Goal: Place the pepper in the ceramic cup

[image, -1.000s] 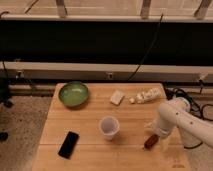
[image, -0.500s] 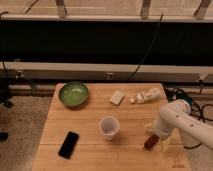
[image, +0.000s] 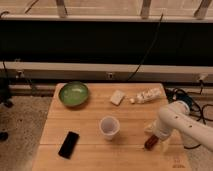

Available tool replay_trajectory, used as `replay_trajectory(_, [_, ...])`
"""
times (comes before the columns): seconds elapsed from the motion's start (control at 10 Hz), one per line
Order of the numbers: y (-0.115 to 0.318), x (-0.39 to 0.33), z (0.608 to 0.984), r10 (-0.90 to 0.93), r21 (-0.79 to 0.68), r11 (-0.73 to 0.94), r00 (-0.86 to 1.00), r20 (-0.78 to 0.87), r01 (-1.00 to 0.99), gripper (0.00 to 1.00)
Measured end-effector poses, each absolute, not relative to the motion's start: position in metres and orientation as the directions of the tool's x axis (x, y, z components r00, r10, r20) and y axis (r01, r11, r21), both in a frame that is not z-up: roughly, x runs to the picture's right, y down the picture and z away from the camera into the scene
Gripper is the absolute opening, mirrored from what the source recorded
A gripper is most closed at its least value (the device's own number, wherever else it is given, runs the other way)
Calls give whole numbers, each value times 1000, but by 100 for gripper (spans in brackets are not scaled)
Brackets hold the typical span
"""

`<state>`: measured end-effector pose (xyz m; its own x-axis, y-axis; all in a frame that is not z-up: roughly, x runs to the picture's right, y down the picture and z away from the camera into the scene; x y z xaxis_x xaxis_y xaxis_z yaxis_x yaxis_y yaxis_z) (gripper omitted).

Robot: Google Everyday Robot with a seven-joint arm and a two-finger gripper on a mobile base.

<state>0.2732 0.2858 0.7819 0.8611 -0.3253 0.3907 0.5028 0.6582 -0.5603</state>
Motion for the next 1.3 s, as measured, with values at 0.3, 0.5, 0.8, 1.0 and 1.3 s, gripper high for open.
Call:
replay_trajectory(0.3, [285, 275, 784, -319, -556, 662, 860, 398, 503, 16])
replay_trajectory(0.5, [282, 276, 781, -323, -550, 663, 857, 402, 508, 2])
replay_trajectory(0.8, [268, 269, 766, -358, -528, 656, 839, 411, 539, 0])
replay_trajectory(1.0, [257, 261, 752, -389, -514, 644, 821, 418, 566, 0])
replay_trajectory(1.3, [238, 245, 727, -429, -496, 622, 793, 432, 606, 0])
